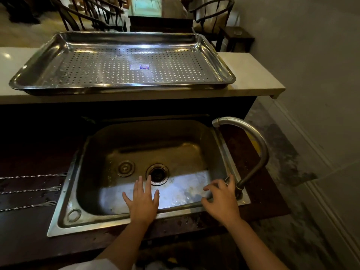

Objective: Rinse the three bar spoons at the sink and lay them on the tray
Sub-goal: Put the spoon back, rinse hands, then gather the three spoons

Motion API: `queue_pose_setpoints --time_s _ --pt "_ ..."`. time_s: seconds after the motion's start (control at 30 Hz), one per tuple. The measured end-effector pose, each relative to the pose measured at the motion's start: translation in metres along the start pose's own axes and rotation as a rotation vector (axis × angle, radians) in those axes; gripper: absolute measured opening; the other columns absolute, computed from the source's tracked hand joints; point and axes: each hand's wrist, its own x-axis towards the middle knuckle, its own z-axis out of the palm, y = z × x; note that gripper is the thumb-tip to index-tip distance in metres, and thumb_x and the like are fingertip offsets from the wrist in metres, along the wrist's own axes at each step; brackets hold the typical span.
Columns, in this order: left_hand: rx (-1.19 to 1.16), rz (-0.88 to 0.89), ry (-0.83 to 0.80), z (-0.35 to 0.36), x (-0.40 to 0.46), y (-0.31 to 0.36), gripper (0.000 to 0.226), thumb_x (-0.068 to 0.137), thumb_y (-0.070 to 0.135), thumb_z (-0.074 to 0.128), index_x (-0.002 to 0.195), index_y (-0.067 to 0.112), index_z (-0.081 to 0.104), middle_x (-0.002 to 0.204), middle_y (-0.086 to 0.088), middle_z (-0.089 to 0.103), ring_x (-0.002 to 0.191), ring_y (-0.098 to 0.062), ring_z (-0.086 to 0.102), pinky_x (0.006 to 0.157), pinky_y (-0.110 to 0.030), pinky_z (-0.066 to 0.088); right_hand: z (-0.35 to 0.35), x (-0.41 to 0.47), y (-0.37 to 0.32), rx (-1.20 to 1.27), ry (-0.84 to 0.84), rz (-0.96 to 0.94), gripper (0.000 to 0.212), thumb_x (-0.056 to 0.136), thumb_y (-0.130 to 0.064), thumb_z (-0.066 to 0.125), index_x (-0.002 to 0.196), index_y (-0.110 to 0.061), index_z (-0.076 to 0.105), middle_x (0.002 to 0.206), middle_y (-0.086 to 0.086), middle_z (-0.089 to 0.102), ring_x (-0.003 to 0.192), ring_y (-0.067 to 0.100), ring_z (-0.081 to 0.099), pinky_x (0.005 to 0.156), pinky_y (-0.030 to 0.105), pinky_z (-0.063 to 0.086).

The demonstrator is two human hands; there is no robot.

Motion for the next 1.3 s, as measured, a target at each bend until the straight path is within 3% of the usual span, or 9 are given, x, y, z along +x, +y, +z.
queue_pose_setpoints --time_s 0.13,0.27,0.43,0.57,0.73,0.9,0.97,1.13,1.3 --pt "-0.051 0.01 0.011 -0.01 0.001 0.006 0.059 0.094 0.047 0.031 0.147 0.034 0.009 0.158 0.0 0.014 0.144 -0.015 0.017 0.113 -0.055 0.006 0.003 0.002 -0.004 -0.039 0.054 0.051 0.038 0.076 -0.038 0.062 0.11 -0.02 0.064 0.132 0.007 0.044 0.136 0.035 0.011 0.111 0.044 0.026" --pt "-0.193 0.002 0.053 -0.028 0.005 0.006 0.058 0.093 0.043 0.037 0.147 0.031 0.017 0.155 0.001 0.024 0.142 -0.016 0.022 0.113 -0.051 0.013 0.01 -0.002 -0.024 -0.042 0.275 0.197 0.046 0.071 -0.024 0.069 0.115 -0.015 0.06 0.131 0.018 0.04 0.125 0.035 0.032 0.094 0.048 0.041" --pt "-0.365 -0.017 0.17 -0.059 0.009 -0.013 0.055 0.093 0.038 0.043 0.144 0.024 0.028 0.148 -0.003 0.038 0.133 -0.02 0.039 0.107 -0.038 0.035 0.042 -0.003 -0.07 -0.032 0.229 0.011 0.046 0.067 -0.022 0.075 0.111 -0.02 0.062 0.126 0.018 0.049 0.12 0.037 0.041 0.095 0.051 0.038" --pt "-0.553 -0.103 0.248 -0.08 0.005 -0.049 0.053 0.093 0.033 0.046 0.142 0.02 0.033 0.141 -0.005 0.047 0.126 -0.02 0.047 0.102 -0.032 0.038 0.059 0.008 -0.114 0.006 0.142 -0.128 0.045 0.07 -0.023 0.073 0.113 -0.02 0.061 0.125 0.014 0.052 0.12 0.034 0.044 0.098 0.049 0.033" --pt "-0.898 -0.433 0.398 -0.115 0.007 -0.114 0.041 0.093 0.02 0.047 0.134 0.016 0.042 0.118 -0.01 0.061 0.099 -0.018 0.059 0.076 -0.021 0.04 0.082 0.022 -0.179 0.021 -0.015 -0.291 0.049 0.08 -0.031 0.064 0.127 -0.024 0.05 0.135 0.006 0.044 0.129 0.024 0.033 0.104 0.044 0.022" --pt "-1.696 -0.829 0.482 -0.144 0.007 -0.197 0.018 0.096 0.021 0.041 0.113 0.018 0.044 0.09 -0.004 0.055 0.075 -0.018 0.058 0.063 -0.029 0.045 0.107 0.031 -0.256 0.081 -0.101 -0.439 0.055 0.078 -0.035 0.065 0.129 -0.025 0.048 0.136 0.001 0.045 0.129 0.02 0.036 0.104 0.045 0.024" --pt "-1.824 -0.943 0.489 -0.152 0.006 -0.228 0.014 0.096 0.024 0.04 0.107 0.017 0.045 0.099 -0.008 0.054 0.077 -0.019 0.058 0.066 -0.033 0.046 0.118 0.037 -0.287 0.089 -0.134 -0.498 0.057 0.079 -0.036 0.065 0.131 -0.024 0.047 0.138 0.001 0.044 0.129 0.019 0.036 0.104 0.043 0.025" --pt "-1.923 -1.112 0.412 -0.168 0.004 -0.286 0.046 0.093 0.035 0.041 0.134 0.014 0.038 0.131 -0.014 0.049 0.115 -0.029 0.053 0.089 -0.043 0.041 0.148 0.053 -0.355 0.047 -0.235 -0.575 0.062 0.08 -0.044 0.062 0.135 -0.028 0.039 0.141 0.0 0.04 0.131 0.019 0.032 0.104 0.041 0.024" --pt "-1.939 -1.167 0.365 -0.18 0.011 -0.324 0.055 0.091 0.043 0.04 0.137 0.013 0.037 0.138 -0.016 0.046 0.124 -0.031 0.048 0.099 -0.046 0.036 0.169 0.065 -0.402 -0.053 -0.292 -0.593 0.071 0.078 -0.049 0.06 0.14 -0.028 0.031 0.142 -0.001 0.036 0.132 0.018 0.03 0.105 0.042 0.024"
